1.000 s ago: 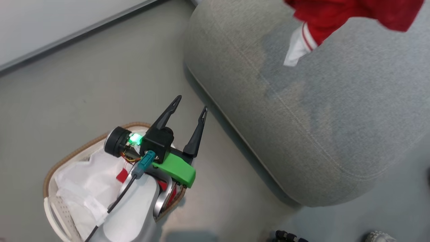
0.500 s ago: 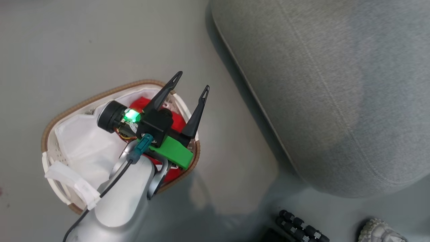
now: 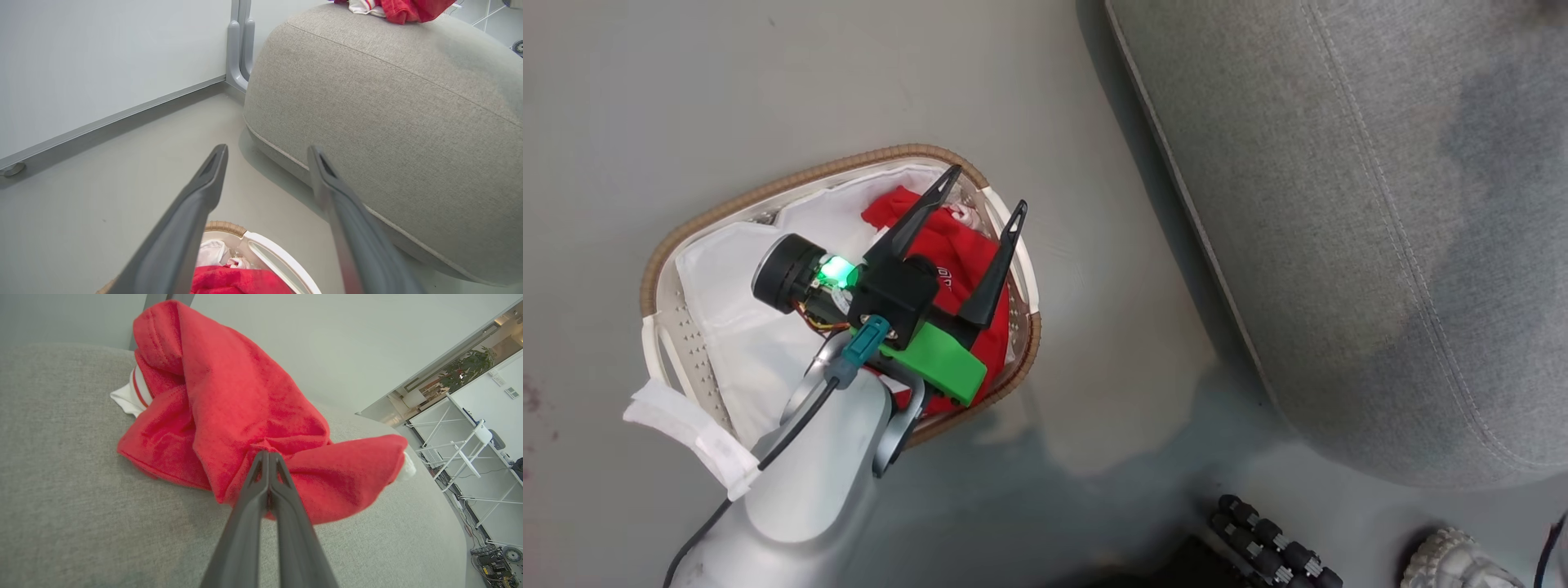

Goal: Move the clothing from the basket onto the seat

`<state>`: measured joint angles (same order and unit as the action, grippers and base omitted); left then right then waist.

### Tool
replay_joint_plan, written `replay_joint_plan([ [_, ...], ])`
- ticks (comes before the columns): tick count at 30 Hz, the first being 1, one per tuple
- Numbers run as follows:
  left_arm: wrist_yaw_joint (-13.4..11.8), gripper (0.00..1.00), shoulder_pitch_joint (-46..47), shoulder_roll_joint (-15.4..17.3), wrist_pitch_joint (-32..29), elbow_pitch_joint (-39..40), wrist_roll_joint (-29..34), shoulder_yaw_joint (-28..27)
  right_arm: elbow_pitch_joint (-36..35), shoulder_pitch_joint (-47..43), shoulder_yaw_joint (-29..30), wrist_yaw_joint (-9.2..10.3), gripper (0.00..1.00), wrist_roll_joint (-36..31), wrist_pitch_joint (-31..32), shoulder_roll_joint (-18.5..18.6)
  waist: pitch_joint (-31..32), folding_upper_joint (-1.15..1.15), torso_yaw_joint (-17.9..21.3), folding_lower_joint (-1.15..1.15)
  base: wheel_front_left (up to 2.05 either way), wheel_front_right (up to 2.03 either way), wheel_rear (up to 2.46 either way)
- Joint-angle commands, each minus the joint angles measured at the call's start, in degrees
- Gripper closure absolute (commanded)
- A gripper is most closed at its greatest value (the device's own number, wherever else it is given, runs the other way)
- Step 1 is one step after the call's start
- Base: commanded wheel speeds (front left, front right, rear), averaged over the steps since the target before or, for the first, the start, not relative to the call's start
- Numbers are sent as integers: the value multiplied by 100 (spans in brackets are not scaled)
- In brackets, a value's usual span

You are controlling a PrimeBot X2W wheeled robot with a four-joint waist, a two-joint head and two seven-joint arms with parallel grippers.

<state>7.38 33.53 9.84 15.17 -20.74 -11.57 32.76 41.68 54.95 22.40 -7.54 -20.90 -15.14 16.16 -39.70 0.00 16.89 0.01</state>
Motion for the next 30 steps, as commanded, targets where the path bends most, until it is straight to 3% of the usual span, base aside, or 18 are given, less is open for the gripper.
replay_joint_plan([
  [1,18,0,-42,-16,-3,-28,-68,-27,-158,-286,66,10,0,-18,1,-74,229,0,60,-1,0,0,0],
  [7,17,0,-295,-171,-3,-102,-66,-186,-796,-1215,82,10,0,223,0,-372,868,0,156,-1,0,0,0],
  [14,17,0,-656,-411,-3,-219,-40,-387,-1430,-2017,-508,10,0,619,-1,-531,1685,0,96,-1,0,0,0],
  [30,-149,0,-1535,-668,-3,-413,-13,-1326,-1871,-2856,-1807,10,0,1779,0,-758,2951,0,-1035,-1,0,0,0],
])
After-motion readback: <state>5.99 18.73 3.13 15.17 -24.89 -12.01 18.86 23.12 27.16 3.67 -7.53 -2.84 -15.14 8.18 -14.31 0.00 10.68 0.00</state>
